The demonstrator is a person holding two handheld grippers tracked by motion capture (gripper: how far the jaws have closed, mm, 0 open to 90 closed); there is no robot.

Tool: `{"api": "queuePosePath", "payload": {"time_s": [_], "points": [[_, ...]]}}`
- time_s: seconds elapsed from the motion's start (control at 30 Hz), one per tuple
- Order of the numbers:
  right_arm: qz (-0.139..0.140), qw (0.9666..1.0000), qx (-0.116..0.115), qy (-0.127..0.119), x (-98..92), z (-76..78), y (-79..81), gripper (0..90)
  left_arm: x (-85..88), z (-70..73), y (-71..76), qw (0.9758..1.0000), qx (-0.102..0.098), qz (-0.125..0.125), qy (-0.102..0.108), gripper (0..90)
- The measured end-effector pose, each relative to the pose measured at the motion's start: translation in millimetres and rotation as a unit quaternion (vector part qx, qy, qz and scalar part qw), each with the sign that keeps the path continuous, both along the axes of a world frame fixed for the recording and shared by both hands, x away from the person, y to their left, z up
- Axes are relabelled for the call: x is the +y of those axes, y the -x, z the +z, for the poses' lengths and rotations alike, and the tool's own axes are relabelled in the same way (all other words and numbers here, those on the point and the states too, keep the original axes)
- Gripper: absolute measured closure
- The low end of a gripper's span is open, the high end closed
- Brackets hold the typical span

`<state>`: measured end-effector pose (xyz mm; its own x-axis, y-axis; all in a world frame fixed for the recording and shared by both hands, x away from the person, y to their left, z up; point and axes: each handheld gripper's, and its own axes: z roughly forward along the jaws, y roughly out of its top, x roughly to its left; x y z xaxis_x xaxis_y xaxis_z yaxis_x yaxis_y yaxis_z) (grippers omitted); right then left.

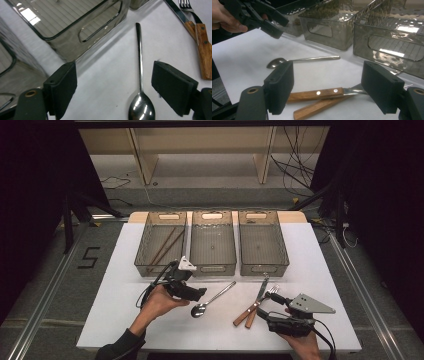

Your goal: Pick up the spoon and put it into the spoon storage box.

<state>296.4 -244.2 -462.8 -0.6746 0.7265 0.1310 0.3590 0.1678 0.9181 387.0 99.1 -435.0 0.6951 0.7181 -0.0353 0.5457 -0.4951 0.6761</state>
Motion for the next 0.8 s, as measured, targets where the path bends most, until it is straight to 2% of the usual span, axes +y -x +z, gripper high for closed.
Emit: {"api": "queuePosePath", "payload": {"time_s": [0.33, 0.63, 0.8], "points": [[0.001, 1.0000, -0.002, 0.005, 3.2, 0.9, 0.9, 27.1, -18.6, -15.2, 5.9, 0.9989, 0.022, -0.031, -0.029, 27.2], [0.002, 1.0000, -0.001, 0.008, 4.5, 1.2, 1.9, 27.1, -29.7, -27.4, 8.9, 0.9973, 0.033, -0.044, -0.049, 41.9], [0.001, 1.0000, -0.002, 0.008, 4.0, 0.8, 1.2, 27.1, -33.5, -32.7, 7.7, 0.9959, 0.050, -0.054, -0.052, 50.8]]}}
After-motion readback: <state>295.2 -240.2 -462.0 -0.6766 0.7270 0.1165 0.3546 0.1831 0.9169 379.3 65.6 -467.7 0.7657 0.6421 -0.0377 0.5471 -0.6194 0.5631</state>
